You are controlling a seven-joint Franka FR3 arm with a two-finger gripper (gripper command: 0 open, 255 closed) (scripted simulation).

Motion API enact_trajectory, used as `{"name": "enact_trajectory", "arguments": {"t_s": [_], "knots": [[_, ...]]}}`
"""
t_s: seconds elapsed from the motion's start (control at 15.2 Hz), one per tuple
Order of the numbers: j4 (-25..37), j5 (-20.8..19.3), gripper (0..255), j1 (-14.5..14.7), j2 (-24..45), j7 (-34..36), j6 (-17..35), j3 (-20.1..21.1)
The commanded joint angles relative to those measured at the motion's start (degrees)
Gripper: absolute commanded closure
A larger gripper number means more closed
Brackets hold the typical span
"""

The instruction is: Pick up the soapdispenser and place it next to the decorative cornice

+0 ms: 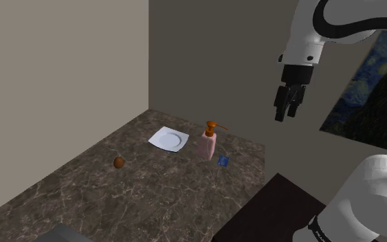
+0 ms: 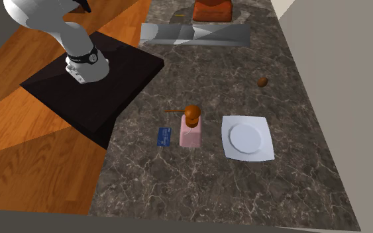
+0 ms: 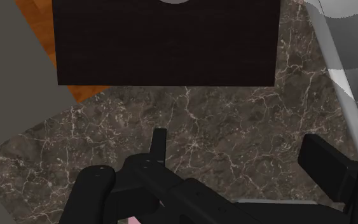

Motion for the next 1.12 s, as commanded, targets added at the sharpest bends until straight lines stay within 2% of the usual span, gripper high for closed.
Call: {"name": "enact_trajectory", "arguments": {"t_s": [0.0,0.53,1.06], "knots": [[0.0,0.0,0,0.0,0.0,0.0,0.0,0.0],[0.5,-2.7,0,0.0,13.9,-0.2,15.7,1.0],[6.2,-6.1,0,-0.4,30.0,0.8,28.4,1.6]]}}
